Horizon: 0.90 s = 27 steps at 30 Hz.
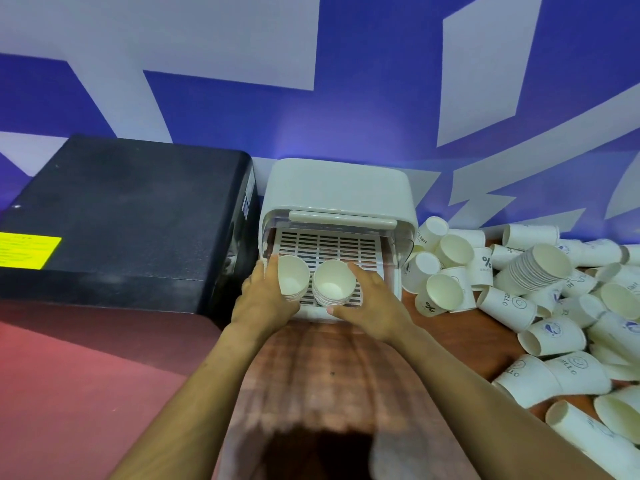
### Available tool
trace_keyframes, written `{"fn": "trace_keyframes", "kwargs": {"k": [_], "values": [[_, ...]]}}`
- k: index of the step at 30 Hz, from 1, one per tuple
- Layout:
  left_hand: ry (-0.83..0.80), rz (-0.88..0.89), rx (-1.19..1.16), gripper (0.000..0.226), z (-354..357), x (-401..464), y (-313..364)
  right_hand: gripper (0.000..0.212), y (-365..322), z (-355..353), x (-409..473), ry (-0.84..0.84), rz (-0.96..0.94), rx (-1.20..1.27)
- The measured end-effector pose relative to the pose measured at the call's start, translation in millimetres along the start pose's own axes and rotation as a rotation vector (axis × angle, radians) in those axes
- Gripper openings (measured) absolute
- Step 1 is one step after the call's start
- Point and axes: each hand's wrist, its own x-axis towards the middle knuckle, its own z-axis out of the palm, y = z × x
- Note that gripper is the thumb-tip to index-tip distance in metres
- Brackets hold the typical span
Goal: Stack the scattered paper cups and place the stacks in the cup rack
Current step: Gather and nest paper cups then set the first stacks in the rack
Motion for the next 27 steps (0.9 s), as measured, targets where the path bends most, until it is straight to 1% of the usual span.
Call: {"fn": "trace_keyframes", "kwargs": {"k": [2,3,5,7,9,11,14,16,18,22,27], "values": [[0.018,0.003,-0.002,0.094,-1.5,-4.6,2.6,0.095,-0.1,-3.6,-2.5,0.012,-0.014,-0.004],[0.052,0.032,-0.012,0.092,-1.6,-8.2,4.4,0.094,0.6,-5.6,-4.7,0.026,-0.017,0.001],[0.150,0.139,-0.043,0.085,1.5,-19.5,8.8,0.087,5.1,-9.2,-11.1,0.053,-0.009,0.009],[0.191,0.262,-0.097,0.074,7.9,-33.8,15.2,0.075,11.1,-13.3,-20.2,0.075,-0.005,0.021],[0.148,0.350,-0.153,0.066,17.5,-45.2,23.0,0.062,18.4,-17.2,-30.7,0.080,0.001,0.016],[0.093,0.399,-0.174,0.063,27.9,-51.5,32.1,0.053,25.8,-22.5,-41.4,0.075,0.023,0.002],[0.037,0.434,-0.154,0.060,42.0,-56.4,51.3,0.044,39.9,-35.3,-55.3,0.102,0.045,0.039],[0.013,0.461,-0.128,0.060,53.4,-57.9,65.9,0.034,53.3,-46.4,-65.0,0.122,0.037,0.071],[-0.010,0.474,-0.108,0.061,65.2,-58.5,81.5,0.027,70.0,-59.6,-74.8,0.130,0.047,0.061],[-0.040,0.481,-0.061,0.065,89.0,-57.7,119.0,0.040,113.9,-91.9,-83.7,0.138,0.108,0.026],[-0.054,0.448,0.000,0.069,125.0,-59.1,153.0,0.045,169.6,-129.4,-92.4,0.160,0.172,-0.003]]}}
